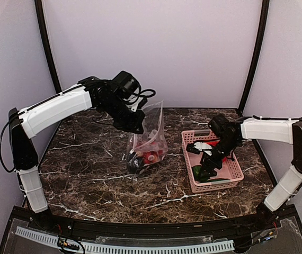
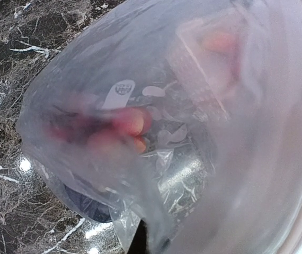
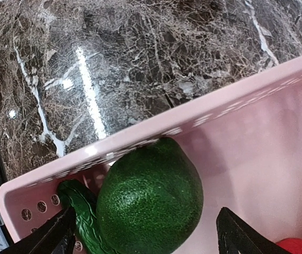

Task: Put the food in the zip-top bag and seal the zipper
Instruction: Pick up the fake fruit from the bin.

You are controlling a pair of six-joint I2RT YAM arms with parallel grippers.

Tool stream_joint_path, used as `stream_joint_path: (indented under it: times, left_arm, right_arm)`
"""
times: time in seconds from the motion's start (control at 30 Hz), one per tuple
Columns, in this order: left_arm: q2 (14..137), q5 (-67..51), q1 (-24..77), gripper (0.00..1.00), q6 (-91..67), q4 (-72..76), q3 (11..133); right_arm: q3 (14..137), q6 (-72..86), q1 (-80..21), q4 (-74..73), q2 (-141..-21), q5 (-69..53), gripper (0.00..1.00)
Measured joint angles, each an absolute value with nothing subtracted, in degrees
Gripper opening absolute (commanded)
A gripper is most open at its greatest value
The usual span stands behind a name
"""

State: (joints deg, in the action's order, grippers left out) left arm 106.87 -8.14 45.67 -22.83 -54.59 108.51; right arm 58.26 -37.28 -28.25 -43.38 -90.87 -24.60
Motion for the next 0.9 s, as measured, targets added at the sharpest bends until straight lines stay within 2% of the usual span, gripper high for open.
stream_joint_path:
  times: [0.23, 0.4, 0.5, 0.67, 0.9]
  left_arm:
    - [106.78, -8.21, 45.67, 0.01, -22.83, -53.80, 107.46]
    - [106.45, -8.69, 45.67, 0.01, -22.85, -52.93, 105.86]
    - [105.91, -9.26, 45.67, 0.01, -22.85, -52.29, 104.95]
    - [105.67, -10.35, 45.67, 0.01, -22.92, -51.05, 104.42]
    - [105.69, -12.25, 45.67, 0.01, -23.11, -50.02, 104.75]
  right_arm:
    - [58.15, -36.69, -29.71, -42.76, -93.32, -23.92, 0.77]
    - [58.15, -35.11, -29.76, -42.39, -94.50, -22.33, 0.56]
    - [58.30, -34.54, -29.76, -42.65, -94.48, -21.89, 0.49]
    - [59.24, -34.20, -29.54, -44.97, -91.48, -20.40, 0.44]
    - [68.07, -34.46, -28.97, -49.56, -79.46, -23.33, 0.42]
